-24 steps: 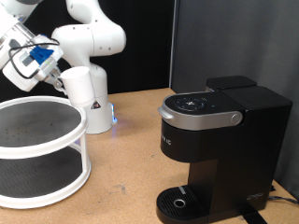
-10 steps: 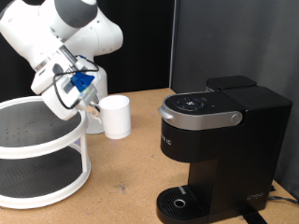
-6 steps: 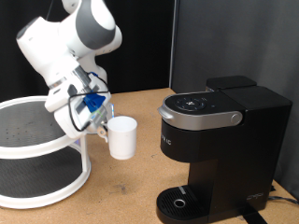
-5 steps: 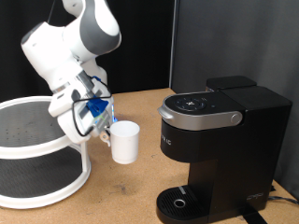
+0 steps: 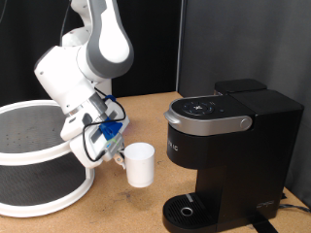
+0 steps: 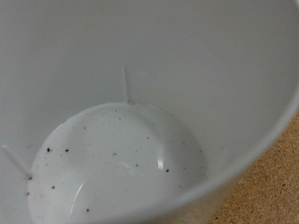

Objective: Make a cup of coffee with the keurig machine

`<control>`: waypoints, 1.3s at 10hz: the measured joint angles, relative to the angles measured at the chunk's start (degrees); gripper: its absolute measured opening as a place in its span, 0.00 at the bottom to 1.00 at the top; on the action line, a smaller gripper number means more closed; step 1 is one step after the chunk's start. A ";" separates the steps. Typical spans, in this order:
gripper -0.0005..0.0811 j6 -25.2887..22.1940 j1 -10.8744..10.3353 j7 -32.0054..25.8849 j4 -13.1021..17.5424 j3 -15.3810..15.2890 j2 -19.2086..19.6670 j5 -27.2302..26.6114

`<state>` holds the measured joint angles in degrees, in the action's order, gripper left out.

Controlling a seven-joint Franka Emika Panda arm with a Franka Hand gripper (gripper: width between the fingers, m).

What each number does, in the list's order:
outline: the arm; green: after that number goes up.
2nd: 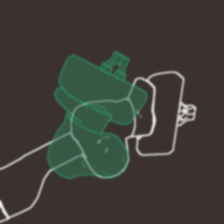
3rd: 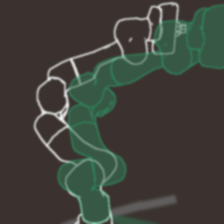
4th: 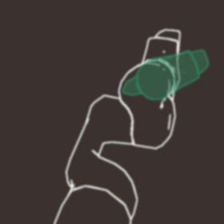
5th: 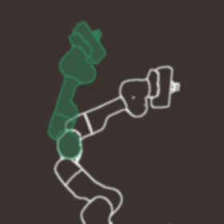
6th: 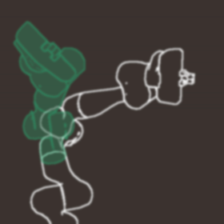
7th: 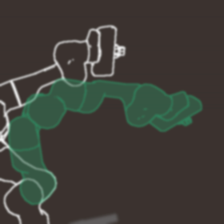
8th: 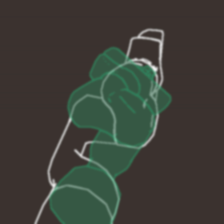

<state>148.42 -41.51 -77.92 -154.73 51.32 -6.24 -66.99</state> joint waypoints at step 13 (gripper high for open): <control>0.09 -6.95 -0.33 -6.87 10.78 -9.47 16.46 -15.27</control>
<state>141.47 -41.84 -84.79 -143.95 41.85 10.21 -82.26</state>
